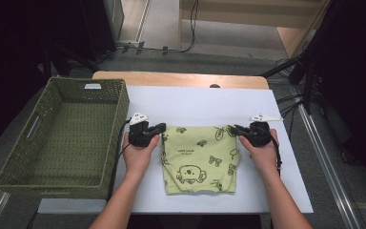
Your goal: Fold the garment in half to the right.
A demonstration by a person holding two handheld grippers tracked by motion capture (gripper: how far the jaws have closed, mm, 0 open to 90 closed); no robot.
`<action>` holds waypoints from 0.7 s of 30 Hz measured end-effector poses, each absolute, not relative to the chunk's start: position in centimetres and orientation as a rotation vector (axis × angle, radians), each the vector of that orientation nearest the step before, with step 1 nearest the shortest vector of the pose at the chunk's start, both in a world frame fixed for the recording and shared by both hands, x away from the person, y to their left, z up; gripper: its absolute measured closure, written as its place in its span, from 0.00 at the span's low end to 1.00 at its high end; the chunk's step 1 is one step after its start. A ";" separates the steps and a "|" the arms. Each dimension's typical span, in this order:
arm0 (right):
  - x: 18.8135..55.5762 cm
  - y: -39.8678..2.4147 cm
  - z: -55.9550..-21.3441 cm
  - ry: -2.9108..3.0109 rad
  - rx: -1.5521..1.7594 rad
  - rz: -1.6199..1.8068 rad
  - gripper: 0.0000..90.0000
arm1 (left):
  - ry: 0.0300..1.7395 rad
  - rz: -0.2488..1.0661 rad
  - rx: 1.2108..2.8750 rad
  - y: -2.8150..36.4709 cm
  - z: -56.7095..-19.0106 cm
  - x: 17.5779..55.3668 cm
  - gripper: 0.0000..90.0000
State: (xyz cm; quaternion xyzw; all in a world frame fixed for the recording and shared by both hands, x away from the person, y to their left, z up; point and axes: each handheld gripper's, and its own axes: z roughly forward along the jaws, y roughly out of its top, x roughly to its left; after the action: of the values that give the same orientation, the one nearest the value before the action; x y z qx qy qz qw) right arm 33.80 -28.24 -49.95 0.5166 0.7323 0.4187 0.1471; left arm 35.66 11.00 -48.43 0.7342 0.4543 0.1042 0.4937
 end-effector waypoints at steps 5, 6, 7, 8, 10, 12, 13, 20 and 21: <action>32.3 -27.8 -48.9 2.074 1.459 1.271 0.54 | 1.088 0.270 1.791 10.8 -48.4 35.5 0.96; 32.0 -27.7 -48.7 2.072 1.451 1.283 0.51 | 1.085 0.266 1.790 10.8 -48.3 35.5 0.96; 31.4 -27.4 -48.4 2.069 1.429 1.301 0.48 | 1.083 0.265 1.791 10.8 -48.3 35.4 0.96; 31.0 -27.1 -48.2 2.069 1.420 1.310 0.46 | 1.080 0.266 1.791 10.7 -48.2 35.4 0.96; 29.8 -26.2 -47.8 2.071 1.373 1.324 0.39 | 1.075 0.264 1.791 10.7 -48.1 35.4 0.96; 28.9 -25.4 -47.4 2.083 1.338 1.342 0.29 | 1.069 0.262 1.792 10.6 -48.0 35.3 0.96; 28.5 -25.0 -47.3 2.088 1.329 1.353 0.21 | 1.068 0.263 1.791 10.6 -47.9 35.3 0.96; 26.4 -22.8 -46.4 2.119 1.270 1.400 0.00 | 1.057 0.258 1.795 10.4 -47.7 35.2 0.96; 26.1 -22.5 -46.3 2.115 1.272 1.396 0.00 | 1.056 0.258 1.795 10.4 -47.7 35.2 0.96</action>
State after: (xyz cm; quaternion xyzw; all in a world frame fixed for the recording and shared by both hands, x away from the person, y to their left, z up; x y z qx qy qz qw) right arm 26.11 -22.45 -46.33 0.4433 0.7371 0.4867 0.1524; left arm 35.19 10.42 -47.68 0.7416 0.4365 0.1068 0.4982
